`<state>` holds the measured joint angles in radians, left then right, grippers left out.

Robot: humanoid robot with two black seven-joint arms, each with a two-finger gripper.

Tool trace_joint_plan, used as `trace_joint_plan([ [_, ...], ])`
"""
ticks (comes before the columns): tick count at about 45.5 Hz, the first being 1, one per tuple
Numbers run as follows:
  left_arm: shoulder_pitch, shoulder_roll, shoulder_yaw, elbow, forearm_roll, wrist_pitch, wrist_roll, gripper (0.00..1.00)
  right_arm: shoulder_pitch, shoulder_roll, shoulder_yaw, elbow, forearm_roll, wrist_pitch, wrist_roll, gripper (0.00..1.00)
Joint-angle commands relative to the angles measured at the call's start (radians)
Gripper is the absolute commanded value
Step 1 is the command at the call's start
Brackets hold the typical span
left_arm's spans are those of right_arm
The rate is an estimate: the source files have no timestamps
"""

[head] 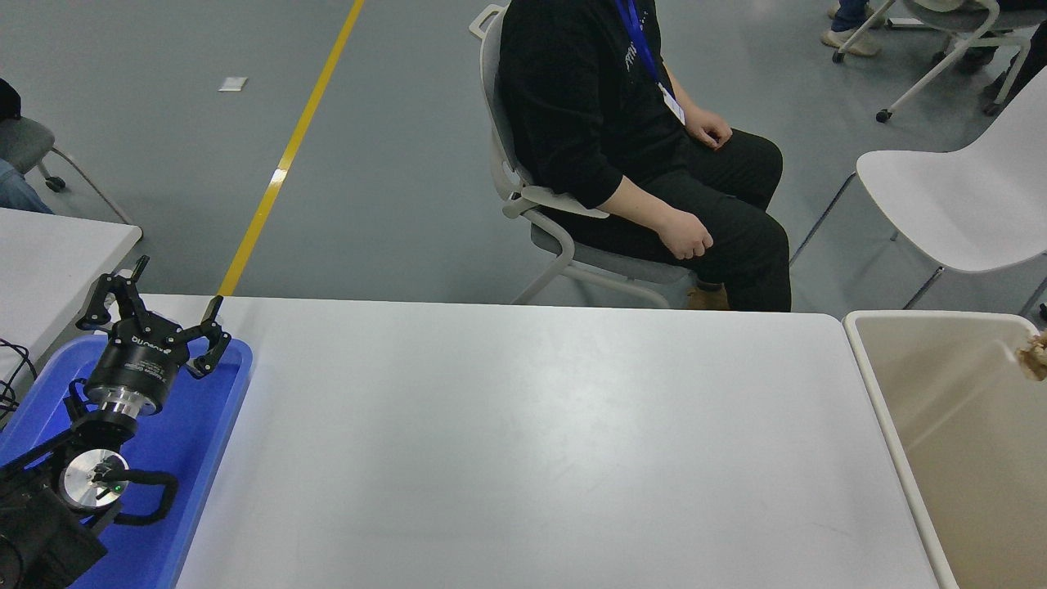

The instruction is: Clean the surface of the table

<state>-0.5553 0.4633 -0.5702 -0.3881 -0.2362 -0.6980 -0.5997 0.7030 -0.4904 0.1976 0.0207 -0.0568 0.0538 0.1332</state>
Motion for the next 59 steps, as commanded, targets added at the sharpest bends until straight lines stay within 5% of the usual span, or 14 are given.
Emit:
trace_joint_plan([
  [1, 0.000, 0.000, 0.000, 0.000, 0.000, 0.000, 0.000, 1.00, -0.063, 0.049, -0.052, -0.001, -0.001, -0.005, -0.006, 0.00],
  [39, 0.000, 0.000, 0.000, 0.000, 0.000, 0.000, 0.000, 1.00, -0.111, 0.108, -0.058, -0.001, 0.000, -0.054, -0.004, 0.00],
  [46, 0.000, 0.000, 0.000, 0.000, 0.000, 0.000, 0.000, 1.00, -0.117, 0.108, -0.058, 0.004, 0.002, -0.135, -0.003, 0.65],
  [56, 0.000, 0.000, 0.000, 0.000, 0.000, 0.000, 0.000, 1.00, -0.119, 0.107, -0.058, 0.010, 0.002, -0.155, -0.003, 0.96],
  [59, 0.000, 0.000, 0.000, 0.000, 0.000, 0.000, 0.000, 1.00, -0.119, 0.107, -0.058, 0.012, 0.002, -0.150, -0.003, 0.97],
])
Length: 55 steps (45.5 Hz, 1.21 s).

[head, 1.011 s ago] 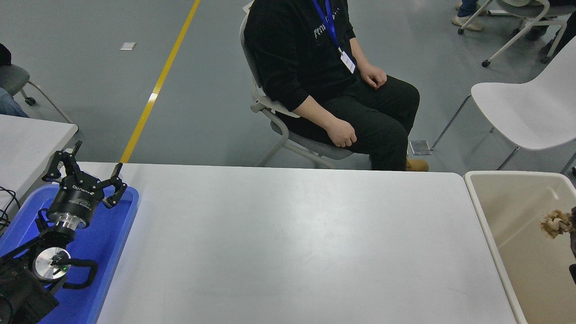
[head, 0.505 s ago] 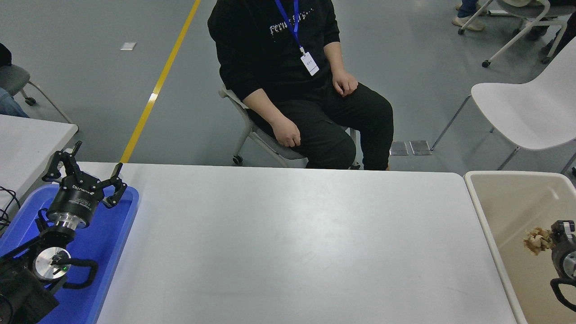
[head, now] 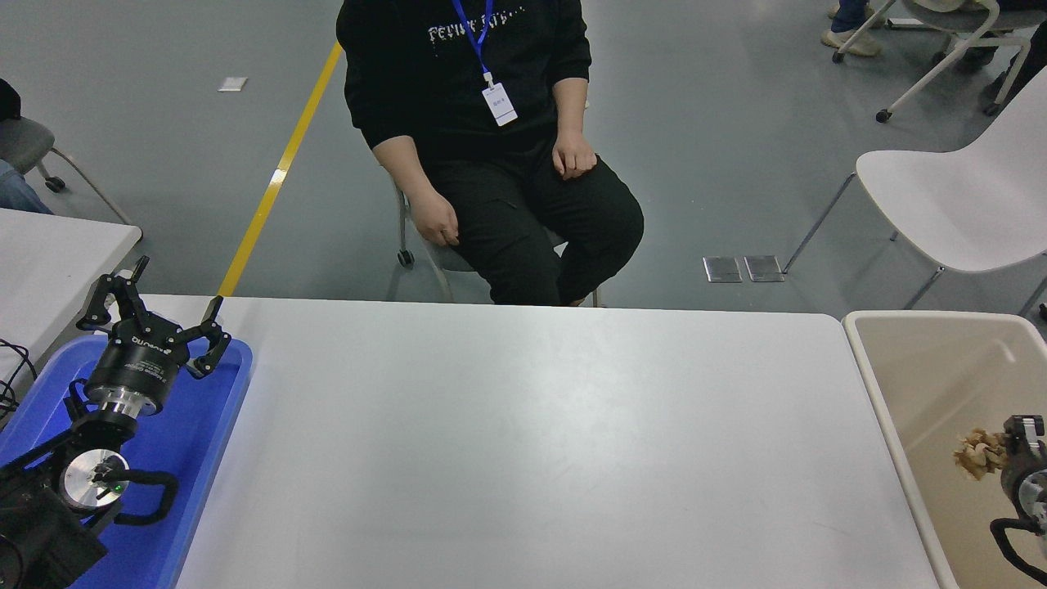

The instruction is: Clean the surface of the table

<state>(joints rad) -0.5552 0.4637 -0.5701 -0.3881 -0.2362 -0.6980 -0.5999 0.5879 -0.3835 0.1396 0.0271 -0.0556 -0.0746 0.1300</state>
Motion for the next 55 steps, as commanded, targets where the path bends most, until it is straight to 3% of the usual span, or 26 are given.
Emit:
trace_joint_plan([
  [1, 0.000, 0.001, 0.000, 0.000, 0.000, 0.000, 0.000, 1.00, -0.005, 0.000, 0.000, 0.007, 0.000, -0.021, 0.000, 0.97],
  [19, 0.000, 0.000, 0.000, 0.000, 0.000, 0.000, 0.000, 1.00, 0.010, -0.014, 0.012, 0.048, 0.000, -0.016, 0.000, 0.98],
  [29, 0.001, 0.000, 0.000, 0.000, 0.000, 0.000, 0.000, 1.00, 0.110, -0.103, 0.018, 0.060, 0.000, -0.016, 0.003, 0.98],
  [39, 0.001, 0.001, 0.001, 0.000, 0.000, 0.000, 0.000, 1.00, 0.220, -0.201, 0.032, 0.198, 0.013, -0.022, 0.005, 0.98],
  [55, 0.000, 0.000, 0.001, 0.000, 0.000, 0.000, 0.000, 1.00, 0.308, -0.258, 0.455, 0.416, 0.017, -0.017, 0.013, 0.98],
])
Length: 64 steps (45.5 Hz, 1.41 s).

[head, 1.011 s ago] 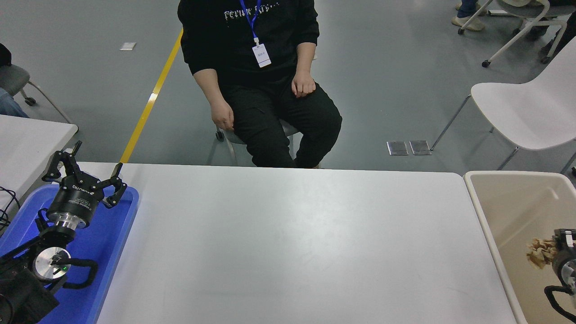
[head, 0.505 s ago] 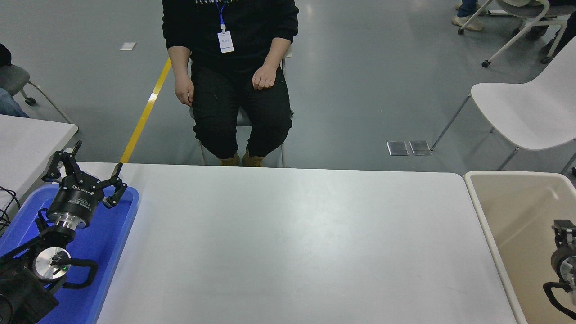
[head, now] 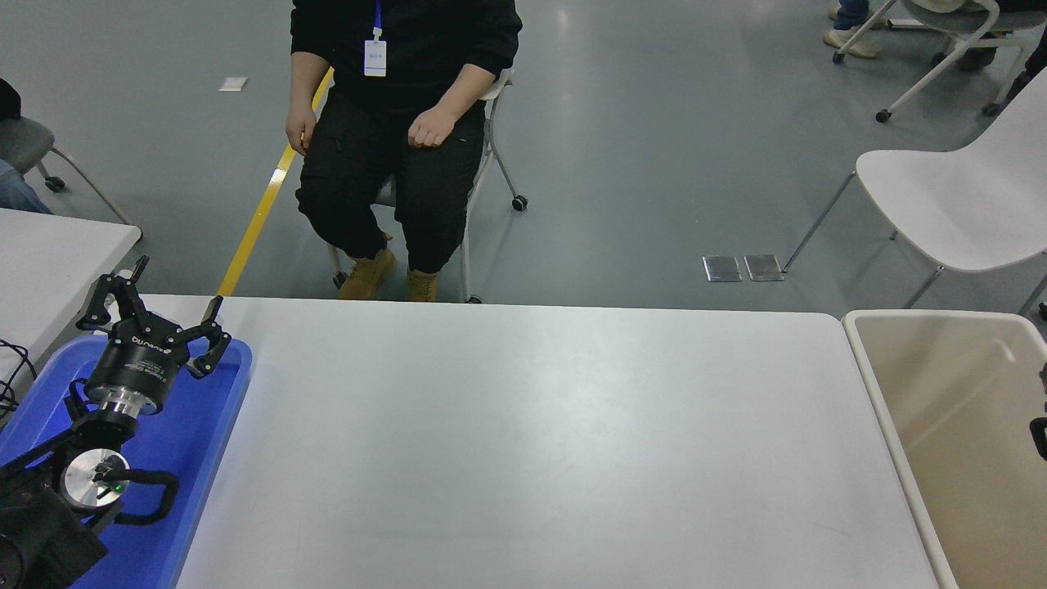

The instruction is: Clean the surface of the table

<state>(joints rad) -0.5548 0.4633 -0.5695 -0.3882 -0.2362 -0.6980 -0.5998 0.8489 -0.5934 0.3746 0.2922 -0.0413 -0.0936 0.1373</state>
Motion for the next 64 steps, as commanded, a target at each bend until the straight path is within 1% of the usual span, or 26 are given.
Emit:
trace_joint_plan([
  [1, -0.001, 0.001, 0.000, 0.000, 0.000, 0.000, 0.000, 1.00, 0.047, -0.049, 0.237, 0.169, 0.003, 0.002, 0.005, 0.98],
  [7, 0.001, 0.001, 0.000, 0.000, 0.000, 0.000, 0.000, 1.00, 0.048, -0.062, 0.299, 0.242, 0.001, 0.005, 0.030, 0.98],
  [14, -0.001, 0.001, 0.000, 0.000, 0.000, 0.000, 0.000, 1.00, 0.052, -0.077, 0.323, 0.343, -0.002, 0.006, 0.128, 0.98],
  [18, 0.001, 0.000, 0.000, 0.000, 0.000, 0.000, 0.000, 1.00, 0.052, -0.083, 0.339, 0.400, -0.011, 0.006, 0.163, 0.98],
  [29, -0.001, 0.001, -0.001, 0.000, 0.001, 0.000, 0.000, 1.00, 0.035, -0.059, 0.374, 0.502, -0.017, 0.012, 0.174, 0.98],
  [34, 0.000, 0.000, 0.000, 0.000, 0.000, 0.000, 0.000, 1.00, 0.018, -0.025, 0.376, 0.510, -0.031, 0.014, 0.182, 0.98],
  [42, -0.001, 0.000, -0.001, 0.000, 0.000, 0.000, 0.000, 1.00, -0.031, 0.030, 0.376, 0.512, -0.092, 0.014, 0.243, 0.98],
  [51, -0.001, 0.000, -0.001, 0.000, 0.000, 0.000, 0.000, 1.00, -0.105, 0.096, 0.383, 0.512, -0.094, 0.014, 0.301, 0.98],
  [64, -0.001, 0.000, 0.000, 0.000, 0.000, 0.000, 0.000, 1.00, -0.203, 0.178, 0.409, 0.510, -0.094, 0.014, 0.338, 0.98],
])
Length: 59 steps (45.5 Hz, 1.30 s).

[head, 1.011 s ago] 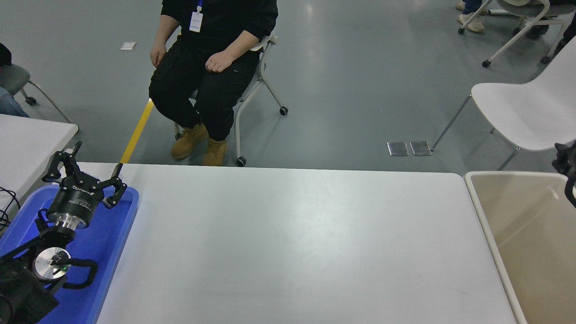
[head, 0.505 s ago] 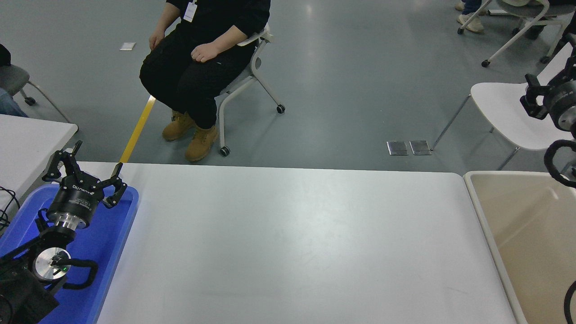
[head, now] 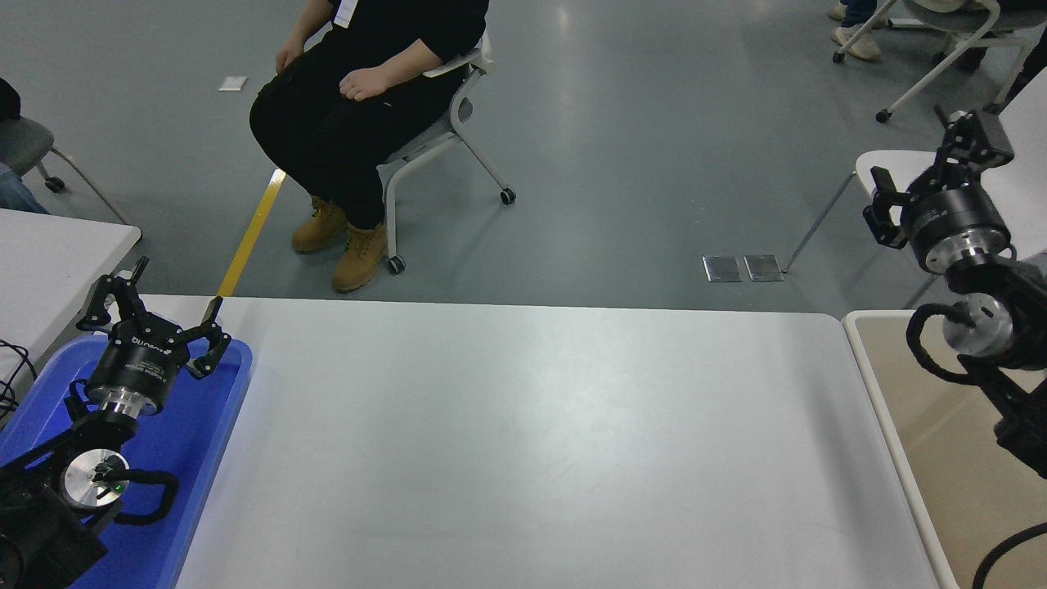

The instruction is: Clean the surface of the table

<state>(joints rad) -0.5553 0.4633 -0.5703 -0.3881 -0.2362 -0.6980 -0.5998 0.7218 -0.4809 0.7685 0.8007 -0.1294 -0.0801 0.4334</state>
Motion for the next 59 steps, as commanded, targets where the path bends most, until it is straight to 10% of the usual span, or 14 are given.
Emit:
trace_joint_plan([
  [1, 0.000, 0.000, 0.000, 0.000, 0.000, 0.000, 0.000, 1.00, -0.081, 0.068, 0.015, 0.002, -0.006, -0.001, 0.048, 0.98],
  [59, 0.000, 0.000, 0.000, 0.000, 0.000, 0.000, 0.000, 1.00, -0.151, 0.173, 0.009, -0.017, -0.006, -0.003, 0.117, 0.98],
])
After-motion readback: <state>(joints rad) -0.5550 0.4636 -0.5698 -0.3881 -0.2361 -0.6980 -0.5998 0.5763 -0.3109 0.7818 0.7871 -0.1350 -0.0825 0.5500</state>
